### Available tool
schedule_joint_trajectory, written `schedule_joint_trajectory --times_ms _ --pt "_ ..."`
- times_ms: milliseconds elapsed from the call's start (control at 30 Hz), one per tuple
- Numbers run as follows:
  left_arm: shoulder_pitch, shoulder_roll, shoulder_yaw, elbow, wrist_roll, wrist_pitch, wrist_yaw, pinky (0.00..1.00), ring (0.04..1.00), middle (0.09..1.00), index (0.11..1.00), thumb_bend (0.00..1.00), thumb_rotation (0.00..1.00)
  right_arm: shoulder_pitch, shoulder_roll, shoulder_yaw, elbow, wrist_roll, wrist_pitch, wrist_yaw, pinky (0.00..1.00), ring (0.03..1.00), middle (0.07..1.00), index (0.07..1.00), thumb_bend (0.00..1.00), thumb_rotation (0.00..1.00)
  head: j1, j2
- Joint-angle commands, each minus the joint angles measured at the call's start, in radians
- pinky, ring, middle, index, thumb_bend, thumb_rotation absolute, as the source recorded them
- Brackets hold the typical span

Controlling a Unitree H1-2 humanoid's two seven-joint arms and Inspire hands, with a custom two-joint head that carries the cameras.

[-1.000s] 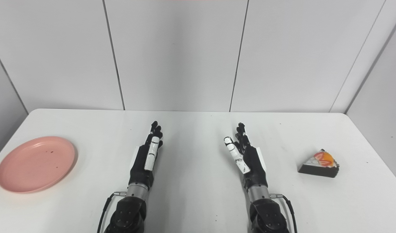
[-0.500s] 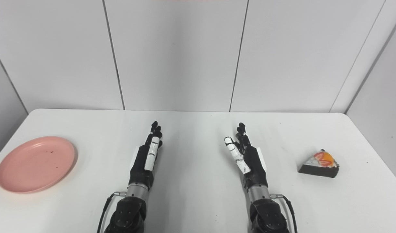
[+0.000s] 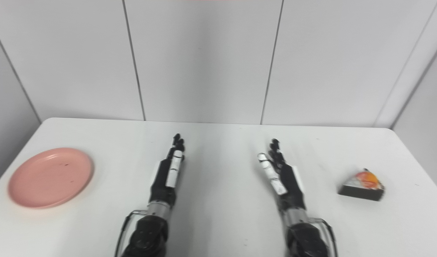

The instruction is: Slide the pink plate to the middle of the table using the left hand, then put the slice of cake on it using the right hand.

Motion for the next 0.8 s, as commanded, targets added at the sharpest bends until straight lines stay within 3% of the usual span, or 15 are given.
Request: schedule_joint_trajectory --times_ms 0,167,333,433,533,667,767 --pt "0.012 -0.021 0.016 -0.014 -0.012 -0.043 0.020 1.00 0.997 0.999 0.992 0.56 1.00 -0.022 -0.009 -0.005 -0.003 0.005 -0.062 0.015 1.00 1.000 1.000 1.000 0.64 0.72 0.007 -0.003" --pt "0.013 -0.013 0.041 -0.118 0.004 -0.030 0.047 1.00 0.985 0.986 0.970 0.61 1.00 -0.016 -0.009 -0.019 -0.013 0.025 -0.056 0.021 1.00 1.000 1.000 1.000 0.61 0.74 0.053 -0.021" --pt "0.014 0.004 0.081 -0.208 -0.013 -0.018 0.061 0.95 0.934 0.938 0.930 0.62 1.00 -0.013 -0.003 -0.030 -0.033 0.054 -0.025 0.025 1.00 1.000 1.000 1.000 0.58 0.70 0.073 -0.025" --pt "0.008 0.025 0.102 -0.246 0.006 -0.014 0.081 0.90 0.893 0.902 0.901 0.64 1.00 -0.011 -0.009 -0.021 -0.043 0.026 -0.030 0.014 1.00 1.000 1.000 1.000 0.54 0.73 0.078 -0.027" --pt "0.008 0.046 0.119 -0.288 0.032 0.010 0.108 0.86 0.859 0.865 0.865 0.69 1.00 -0.008 -0.007 -0.025 -0.055 0.033 -0.016 0.013 1.00 1.000 1.000 1.000 0.54 0.73 0.090 -0.027" --pt "0.004 0.074 0.149 -0.347 0.062 0.074 0.140 0.91 0.818 0.824 0.825 0.75 1.00 -0.009 -0.005 -0.027 -0.058 0.023 -0.018 0.001 1.00 1.000 1.000 1.000 0.53 0.70 0.090 -0.029" --pt "-0.005 0.091 0.170 -0.359 0.067 0.076 0.165 0.87 0.784 0.793 0.791 0.75 1.00 -0.013 -0.009 -0.032 -0.052 0.042 -0.002 0.011 1.00 1.000 1.000 1.000 0.53 0.72 0.100 -0.040"
